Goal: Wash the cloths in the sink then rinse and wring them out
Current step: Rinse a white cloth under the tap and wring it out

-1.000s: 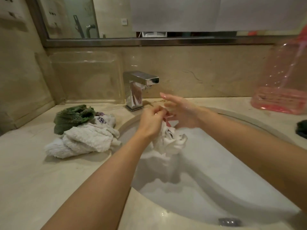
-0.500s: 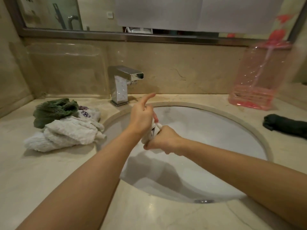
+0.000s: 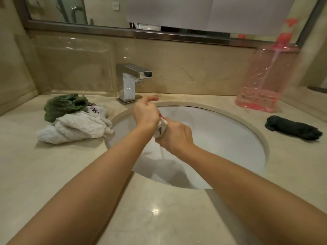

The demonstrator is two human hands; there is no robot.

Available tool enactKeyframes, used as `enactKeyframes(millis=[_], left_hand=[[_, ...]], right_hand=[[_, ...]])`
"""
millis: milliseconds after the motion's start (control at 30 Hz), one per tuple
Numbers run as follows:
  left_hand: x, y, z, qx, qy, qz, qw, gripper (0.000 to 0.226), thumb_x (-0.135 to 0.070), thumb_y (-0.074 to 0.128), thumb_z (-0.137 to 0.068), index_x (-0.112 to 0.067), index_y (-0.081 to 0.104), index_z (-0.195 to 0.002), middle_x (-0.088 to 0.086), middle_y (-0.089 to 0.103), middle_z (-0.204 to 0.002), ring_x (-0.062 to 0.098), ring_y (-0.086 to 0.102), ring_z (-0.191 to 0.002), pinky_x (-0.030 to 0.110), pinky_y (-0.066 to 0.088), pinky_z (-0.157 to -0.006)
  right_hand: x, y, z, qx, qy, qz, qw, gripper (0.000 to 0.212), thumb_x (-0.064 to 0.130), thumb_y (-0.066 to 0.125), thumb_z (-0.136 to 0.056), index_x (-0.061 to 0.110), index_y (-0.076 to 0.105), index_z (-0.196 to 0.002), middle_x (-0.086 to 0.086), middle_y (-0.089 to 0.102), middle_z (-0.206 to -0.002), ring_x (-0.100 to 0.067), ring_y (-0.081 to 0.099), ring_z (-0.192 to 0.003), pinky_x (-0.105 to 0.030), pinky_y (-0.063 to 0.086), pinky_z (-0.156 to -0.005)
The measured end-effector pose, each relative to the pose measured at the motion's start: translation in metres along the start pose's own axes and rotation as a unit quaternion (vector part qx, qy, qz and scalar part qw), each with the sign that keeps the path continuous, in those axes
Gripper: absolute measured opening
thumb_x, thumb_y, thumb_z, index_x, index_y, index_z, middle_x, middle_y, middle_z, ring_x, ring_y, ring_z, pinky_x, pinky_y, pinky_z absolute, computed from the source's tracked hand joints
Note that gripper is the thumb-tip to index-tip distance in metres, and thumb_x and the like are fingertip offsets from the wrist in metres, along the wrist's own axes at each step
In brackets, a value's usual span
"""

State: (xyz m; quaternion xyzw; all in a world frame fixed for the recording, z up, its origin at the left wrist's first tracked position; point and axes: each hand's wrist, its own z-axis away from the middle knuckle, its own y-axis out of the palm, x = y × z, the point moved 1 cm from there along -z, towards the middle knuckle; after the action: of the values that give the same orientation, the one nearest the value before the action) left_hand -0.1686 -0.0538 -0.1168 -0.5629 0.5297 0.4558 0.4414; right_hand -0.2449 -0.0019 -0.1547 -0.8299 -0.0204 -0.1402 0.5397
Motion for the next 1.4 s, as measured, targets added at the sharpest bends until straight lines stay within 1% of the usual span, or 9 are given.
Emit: enactKeyframes(millis=[200, 333, 467, 600, 700, 833, 1000, 1200, 1400], left_hand=[[0.002, 0.040, 0.045, 0.119, 0.070, 0.052, 0.989, 0.025, -0.011, 0.037, -0.101, -0.020, 0.059, -0.108, -0.001, 0.059, -0.066, 0.010, 0.061, -0.069, 0.022, 0.048, -0.072], [0.012, 0.058, 0.053, 0.249, 0.132, -0.071, 0.957, 0.044, -0.026, 0.051, -0.099, -0.020, 0.038, -0.141, -0.007, 0.054, -0.121, 0.014, 0.052, -0.113, 0.026, 0.042, -0.094], [0.019, 0.061, 0.056, 0.308, 0.276, -0.252, 0.875, 0.066, -0.028, 0.053, -0.098, -0.020, 0.018, -0.153, -0.003, 0.023, -0.157, 0.014, 0.022, -0.143, 0.023, 0.019, -0.111], [0.022, 0.064, 0.058, 0.334, 0.367, -0.399, 0.771, 0.059, -0.024, 0.049, -0.099, -0.020, 0.023, -0.151, -0.002, 0.026, -0.157, 0.017, 0.023, -0.143, 0.028, 0.017, -0.115], [0.023, 0.066, 0.063, 0.377, 0.381, -0.440, 0.720, 0.053, -0.024, 0.047, -0.099, -0.022, 0.029, -0.149, -0.004, 0.031, -0.153, 0.016, 0.026, -0.141, 0.027, 0.015, -0.115], [0.027, 0.066, 0.064, 0.433, 0.379, -0.482, 0.661, 0.042, -0.024, 0.045, -0.100, -0.026, 0.043, -0.141, -0.006, 0.043, -0.144, 0.016, 0.040, -0.131, 0.029, 0.025, -0.109], [0.028, 0.057, 0.057, 0.447, 0.347, -0.479, 0.671, 0.034, -0.019, 0.039, -0.099, -0.032, 0.061, -0.122, -0.009, 0.065, -0.118, 0.012, 0.056, -0.107, 0.024, 0.040, -0.082], [0.030, 0.050, 0.058, 0.458, 0.325, -0.513, 0.649, 0.032, -0.021, 0.039, -0.099, -0.032, 0.062, -0.119, -0.005, 0.066, -0.111, 0.015, 0.056, -0.105, 0.026, 0.039, -0.077], [0.032, 0.048, 0.061, 0.497, 0.295, -0.555, 0.598, 0.029, -0.030, 0.041, -0.100, -0.033, 0.059, -0.123, -0.002, 0.058, -0.122, 0.019, 0.056, -0.109, 0.028, 0.040, -0.086]], right_hand=[[-0.059, -0.028, 0.008, 0.046, 0.011, 0.063, 0.997, 0.043, 0.037, 0.066, -0.081, 0.021, 0.050, -0.117, 0.002, 0.067, -0.099, -0.022, 0.063, -0.093, -0.027, 0.038, -0.068], [-0.096, -0.058, 0.003, 0.080, 0.113, 0.019, 0.990, 0.061, 0.037, 0.078, -0.073, 0.018, 0.035, -0.112, -0.002, 0.065, -0.093, -0.024, 0.061, -0.077, -0.031, 0.041, -0.064], [-0.136, -0.091, -0.008, -0.010, 0.202, 0.066, 0.977, 0.089, 0.038, 0.086, -0.067, 0.009, 0.030, -0.129, -0.011, 0.062, -0.108, -0.033, 0.060, -0.101, -0.034, 0.041, -0.071], [-0.185, -0.117, -0.023, -0.100, 0.382, 0.104, 0.913, 0.098, 0.037, 0.087, -0.068, 0.002, 0.029, -0.140, -0.019, 0.046, -0.137, -0.035, 0.045, -0.125, -0.038, 0.040, -0.097], [-0.204, -0.113, -0.023, -0.050, 0.375, 0.238, 0.894, 0.088, 0.047, 0.074, -0.080, -0.001, 0.033, -0.141, -0.021, 0.032, -0.145, -0.034, 0.033, -0.133, -0.040, 0.030, -0.108], [-0.197, -0.092, -0.024, -0.012, 0.331, 0.340, 0.880, 0.075, 0.044, 0.041, -0.100, 0.000, 0.009, -0.152, -0.019, 0.008, -0.160, -0.037, 0.005, -0.148, -0.055, 0.003, -0.117], [-0.196, -0.077, -0.022, 0.039, 0.232, 0.398, 0.886, 0.073, 0.024, 0.045, -0.096, 0.008, 0.004, -0.153, -0.017, 0.000, -0.160, -0.035, 0.000, -0.148, -0.061, 0.002, -0.115], [-0.218, -0.096, -0.033, 0.006, 0.260, 0.345, 0.902, 0.066, 0.020, 0.052, -0.095, 0.015, 0.020, -0.152, -0.016, 0.016, -0.159, -0.033, 0.015, -0.146, -0.052, 0.006, -0.119], [-0.182, -0.076, -0.024, 0.033, 0.274, 0.381, 0.882, 0.066, 0.030, 0.038, -0.101, 0.009, 0.006, -0.155, -0.018, -0.007, -0.161, -0.034, -0.011, -0.148, -0.067, -0.002, -0.110]])
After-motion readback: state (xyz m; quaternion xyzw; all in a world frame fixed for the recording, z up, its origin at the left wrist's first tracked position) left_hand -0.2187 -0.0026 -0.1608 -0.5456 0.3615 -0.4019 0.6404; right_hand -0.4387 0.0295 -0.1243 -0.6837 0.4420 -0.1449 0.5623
